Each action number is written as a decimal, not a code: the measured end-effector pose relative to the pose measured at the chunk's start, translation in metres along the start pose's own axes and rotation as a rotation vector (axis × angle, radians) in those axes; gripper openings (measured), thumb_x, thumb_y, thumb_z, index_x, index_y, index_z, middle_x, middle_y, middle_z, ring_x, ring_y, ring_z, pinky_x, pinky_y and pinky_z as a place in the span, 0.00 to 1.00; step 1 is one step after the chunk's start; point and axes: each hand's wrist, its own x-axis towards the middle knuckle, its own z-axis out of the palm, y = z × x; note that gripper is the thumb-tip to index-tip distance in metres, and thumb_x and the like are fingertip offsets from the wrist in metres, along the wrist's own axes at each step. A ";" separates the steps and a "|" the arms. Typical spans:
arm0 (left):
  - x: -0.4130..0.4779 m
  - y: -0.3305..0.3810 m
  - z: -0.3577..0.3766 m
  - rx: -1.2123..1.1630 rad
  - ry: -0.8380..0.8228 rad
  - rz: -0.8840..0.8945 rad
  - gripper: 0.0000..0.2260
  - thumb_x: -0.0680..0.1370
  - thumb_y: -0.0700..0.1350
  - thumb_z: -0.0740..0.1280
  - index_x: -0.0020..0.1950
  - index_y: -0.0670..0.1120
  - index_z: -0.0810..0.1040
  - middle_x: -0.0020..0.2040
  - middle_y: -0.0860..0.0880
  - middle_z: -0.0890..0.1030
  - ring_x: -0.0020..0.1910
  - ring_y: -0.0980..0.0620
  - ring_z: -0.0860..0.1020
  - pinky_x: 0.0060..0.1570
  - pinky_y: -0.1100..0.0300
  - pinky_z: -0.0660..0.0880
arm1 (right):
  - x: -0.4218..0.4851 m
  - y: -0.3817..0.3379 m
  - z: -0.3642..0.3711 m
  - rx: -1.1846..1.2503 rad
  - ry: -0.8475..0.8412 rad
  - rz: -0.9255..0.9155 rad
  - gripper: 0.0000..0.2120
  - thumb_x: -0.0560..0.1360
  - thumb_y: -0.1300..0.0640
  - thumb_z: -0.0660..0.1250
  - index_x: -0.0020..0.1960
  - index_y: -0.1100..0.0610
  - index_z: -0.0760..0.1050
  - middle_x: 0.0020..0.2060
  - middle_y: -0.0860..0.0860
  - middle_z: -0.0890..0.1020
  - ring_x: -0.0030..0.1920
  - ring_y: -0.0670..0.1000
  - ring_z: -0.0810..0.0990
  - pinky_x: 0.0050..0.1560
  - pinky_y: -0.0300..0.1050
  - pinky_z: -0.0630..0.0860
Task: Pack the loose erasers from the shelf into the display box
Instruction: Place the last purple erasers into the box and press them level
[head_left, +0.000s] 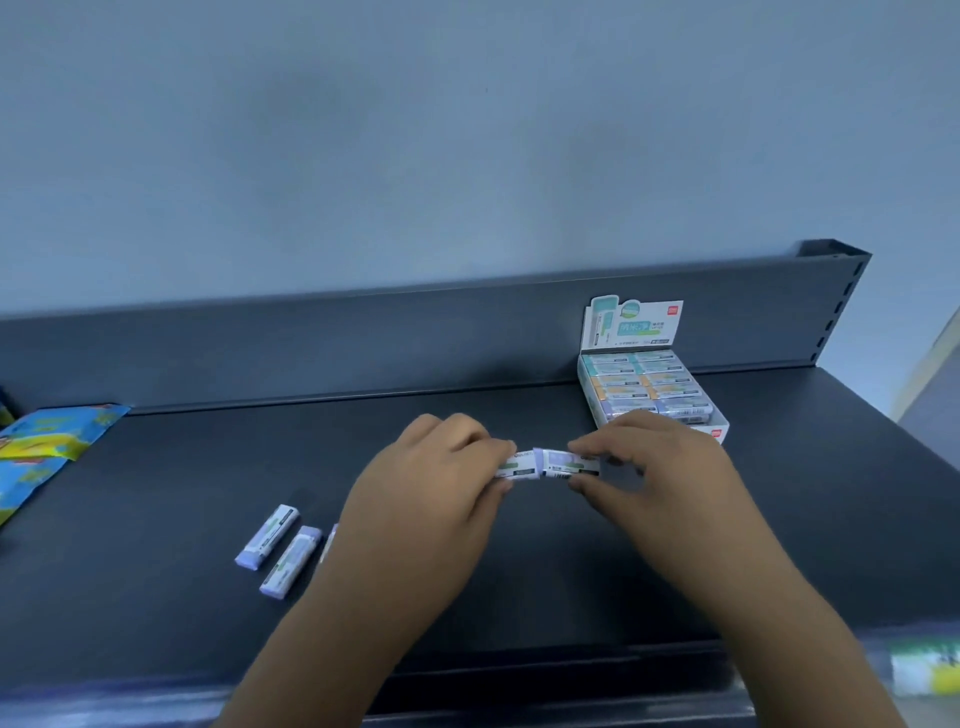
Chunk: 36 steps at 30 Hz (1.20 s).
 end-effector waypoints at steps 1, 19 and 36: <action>0.003 0.003 -0.002 0.020 -0.009 0.028 0.10 0.77 0.49 0.67 0.57 0.53 0.82 0.48 0.57 0.78 0.45 0.51 0.75 0.37 0.52 0.77 | 0.000 0.002 -0.004 0.014 0.000 -0.001 0.10 0.69 0.54 0.79 0.50 0.45 0.85 0.44 0.38 0.81 0.48 0.41 0.79 0.50 0.45 0.78; 0.053 0.078 0.041 0.038 -0.133 0.095 0.10 0.78 0.56 0.64 0.57 0.59 0.79 0.50 0.62 0.77 0.47 0.57 0.75 0.42 0.59 0.77 | 0.007 0.089 -0.069 0.014 -0.064 -0.132 0.09 0.70 0.51 0.77 0.50 0.47 0.83 0.45 0.39 0.80 0.49 0.45 0.79 0.49 0.50 0.79; 0.086 0.074 0.091 -0.112 -0.058 0.029 0.08 0.75 0.52 0.73 0.53 0.54 0.84 0.49 0.60 0.82 0.48 0.55 0.79 0.47 0.52 0.78 | 0.049 0.141 -0.122 -0.051 -0.073 -0.121 0.08 0.72 0.58 0.75 0.49 0.48 0.84 0.41 0.42 0.79 0.42 0.44 0.77 0.45 0.43 0.74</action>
